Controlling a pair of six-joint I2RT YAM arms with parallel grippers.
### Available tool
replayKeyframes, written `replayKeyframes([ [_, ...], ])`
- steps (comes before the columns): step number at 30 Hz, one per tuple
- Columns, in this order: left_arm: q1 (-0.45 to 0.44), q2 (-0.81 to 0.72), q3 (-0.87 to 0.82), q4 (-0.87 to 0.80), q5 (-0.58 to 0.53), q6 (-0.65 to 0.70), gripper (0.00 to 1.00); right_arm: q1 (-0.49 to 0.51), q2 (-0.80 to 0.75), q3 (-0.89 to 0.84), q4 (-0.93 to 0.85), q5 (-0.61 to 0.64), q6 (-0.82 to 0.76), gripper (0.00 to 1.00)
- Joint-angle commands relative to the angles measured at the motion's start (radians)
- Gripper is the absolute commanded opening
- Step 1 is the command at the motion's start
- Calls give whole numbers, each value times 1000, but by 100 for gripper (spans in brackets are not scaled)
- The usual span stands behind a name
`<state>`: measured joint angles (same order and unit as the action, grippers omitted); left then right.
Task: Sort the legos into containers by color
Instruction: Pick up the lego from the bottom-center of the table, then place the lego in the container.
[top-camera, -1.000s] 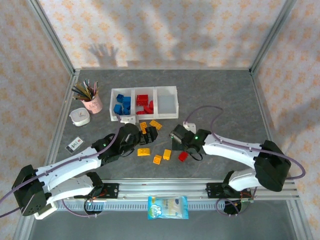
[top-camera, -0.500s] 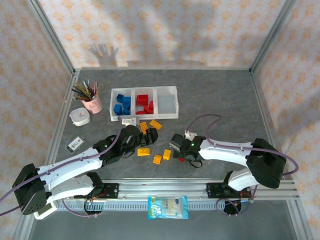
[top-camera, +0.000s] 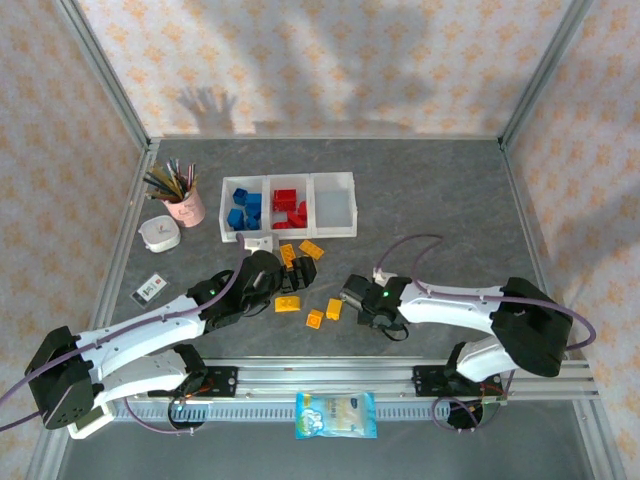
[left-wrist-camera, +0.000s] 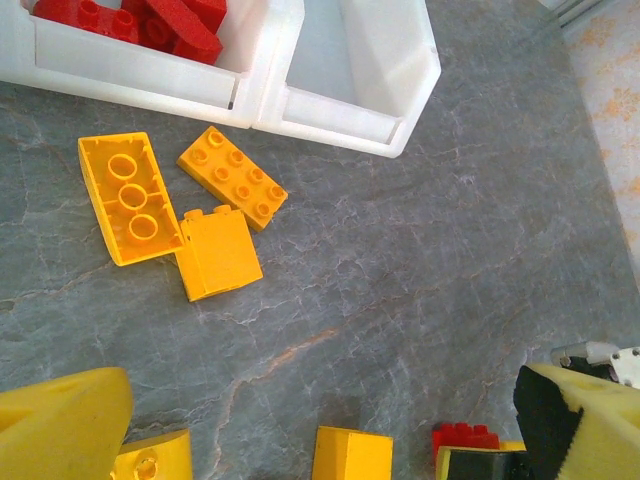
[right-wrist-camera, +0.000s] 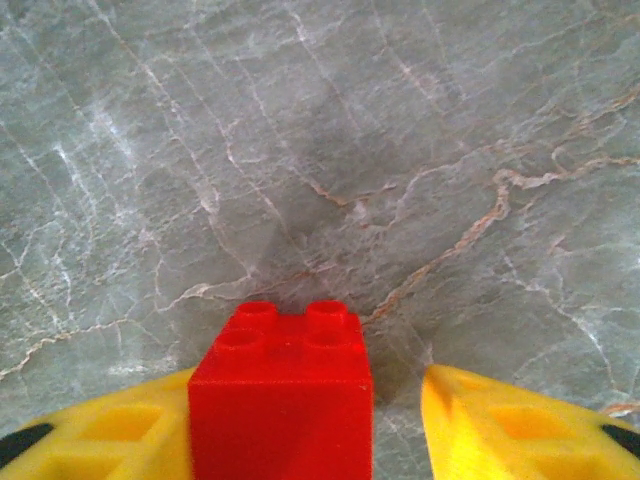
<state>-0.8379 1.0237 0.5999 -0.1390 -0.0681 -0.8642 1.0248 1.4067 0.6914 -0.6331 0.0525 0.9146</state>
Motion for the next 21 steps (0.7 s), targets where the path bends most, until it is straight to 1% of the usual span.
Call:
replayKeyframes([
  [1, -10, 6, 3, 10, -25, -4, 99, 5, 31, 20, 7, 30, -23, 47],
  [4, -9, 3, 5, 4, -30, -4, 99, 6, 38, 20, 21, 30, -37, 40],
  [11, -9, -1, 16, -8, -44, -3, 99, 5, 2, 64, -15, 82, -77, 32],
  [16, -7, -25, 35, -34, -88, 0, 99, -14, -25, 160, -44, 144, -169, 30],
  [21, -4, -69, 40, -74, -130, -6, 99, -81, -17, 274, 49, 108, -307, 30],
])
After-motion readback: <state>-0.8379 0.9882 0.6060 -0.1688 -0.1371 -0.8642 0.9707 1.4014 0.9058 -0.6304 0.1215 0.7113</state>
